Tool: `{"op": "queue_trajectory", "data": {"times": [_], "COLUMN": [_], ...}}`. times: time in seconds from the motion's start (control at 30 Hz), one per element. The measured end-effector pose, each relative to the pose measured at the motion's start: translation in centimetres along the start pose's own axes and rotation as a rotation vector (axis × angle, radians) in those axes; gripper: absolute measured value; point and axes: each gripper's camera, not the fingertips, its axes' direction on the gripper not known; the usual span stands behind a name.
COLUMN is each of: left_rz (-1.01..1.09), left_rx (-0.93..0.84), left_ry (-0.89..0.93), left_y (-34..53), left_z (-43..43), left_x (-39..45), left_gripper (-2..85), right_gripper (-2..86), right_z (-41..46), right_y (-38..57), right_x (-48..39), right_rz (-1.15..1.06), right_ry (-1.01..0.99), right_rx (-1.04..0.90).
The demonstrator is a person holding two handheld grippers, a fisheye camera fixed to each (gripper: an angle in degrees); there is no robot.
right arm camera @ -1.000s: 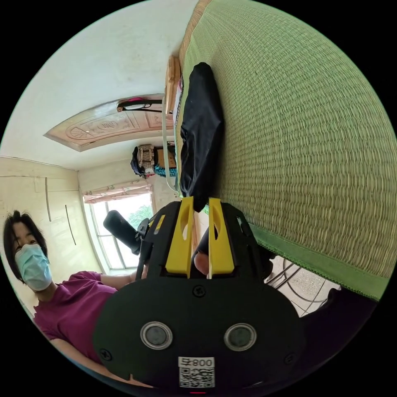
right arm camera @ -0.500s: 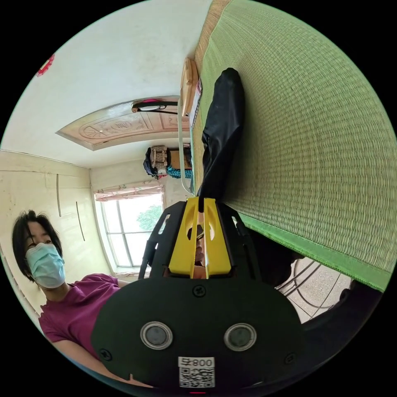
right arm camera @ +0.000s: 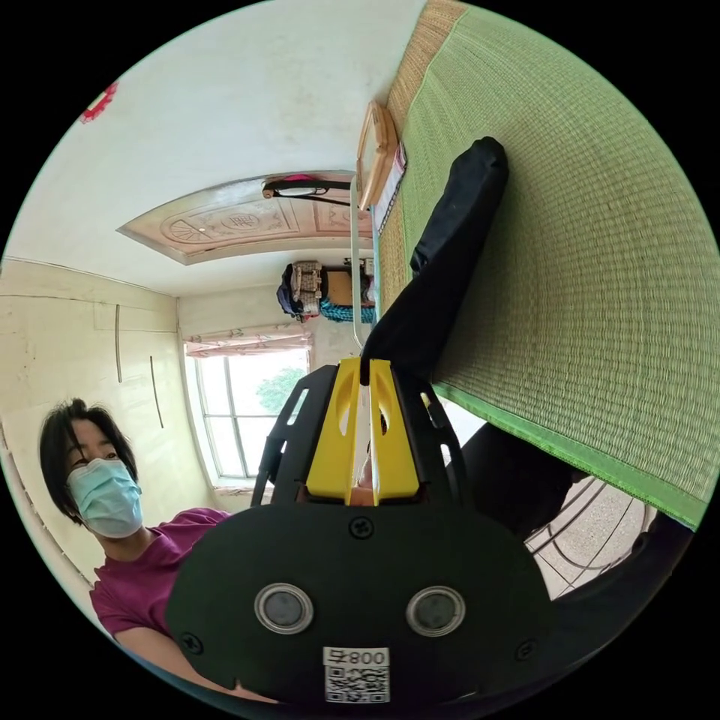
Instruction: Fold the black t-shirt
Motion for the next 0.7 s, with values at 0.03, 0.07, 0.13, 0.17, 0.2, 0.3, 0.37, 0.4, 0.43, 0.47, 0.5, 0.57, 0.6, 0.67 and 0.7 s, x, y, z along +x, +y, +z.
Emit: {"op": "queue_trajectory", "data": {"times": [0.03,0.07,0.13,0.17,0.2,0.3,0.37,0.4,0.43,0.47,0.5,0.57,0.6,0.67,0.7], "left_rz": [-0.015,-0.021,-0.043,-0.049,-0.061,-0.077,-0.077,-0.071,-0.064,-0.062,-0.060,-0.058,-0.060,-0.052,-0.046], "left_rx": [0.015,0.023,0.050,0.057,0.072,0.102,0.094,0.086,0.081,0.078,0.071,0.063,0.055,0.040,0.026], "left_ry": [0.013,0.018,0.041,0.048,0.059,0.075,0.074,0.072,0.073,0.072,0.067,0.065,0.059,0.040,0.029], "left_y": [-0.2,-0.3,-0.8,-1.0,-1.3,-2.0,-2.4,-2.6,-2.7,-2.8,-2.8,-2.8,-2.7,-2.5,-2.3], "left_z": [-0.9,-1.4,-3.2,-3.6,-4.4,-6.3,-7.0,-7.4,-7.8,-7.9,-8.2,-8.7,-9.0,-9.4,-9.6], "left_x": [-0.2,-0.3,-0.5,-0.6,-0.7,-0.8,-0.6,-0.4,-0.2,-0.1,0.1,0.3,0.4,0.7,0.9], "left_gripper": [10.2,10.2,10.2,10.2,10.1,9.7,9.1,8.5,7.9,7.7,7.0,5.9,5.1,4.3,4.0], "right_gripper": [1.9,1.9,1.9,1.9,1.9,1.8,1.8,1.8,1.8,1.8,1.8,1.8,1.8,1.8,1.8], "right_z": [0.1,0.3,0.4,0.5,0.5,0.4,0.2,0.1,0.0,-0.2,-0.3,-0.8,-1.0,-1.7,-1.9], "right_y": [0.0,0.0,0.1,0.2,0.3,0.6,0.9,1.0,1.2,1.5,1.6,2.2,2.4,3.3,3.5], "right_x": [-0.2,-0.5,-0.9,-1.0,-1.1,-1.3,-1.4,-1.4,-1.4,-1.3,-1.3,-1.0,-0.9,-0.3,-0.2], "right_rz": [-0.003,-0.008,-0.016,-0.017,-0.018,-0.021,-0.021,-0.022,-0.022,-0.020,-0.020,-0.020,-0.018,-0.006,-0.002], "right_ry": [-0.002,0.000,0.004,0.005,0.004,-0.005,0.003,0.005,0.005,0.005,0.005,0.018,0.022,0.039,0.043], "right_rx": [-0.001,-0.002,-0.005,-0.004,-0.003,0.006,0.008,0.009,0.013,0.017,0.019,0.018,0.018,0.017,0.017]}}
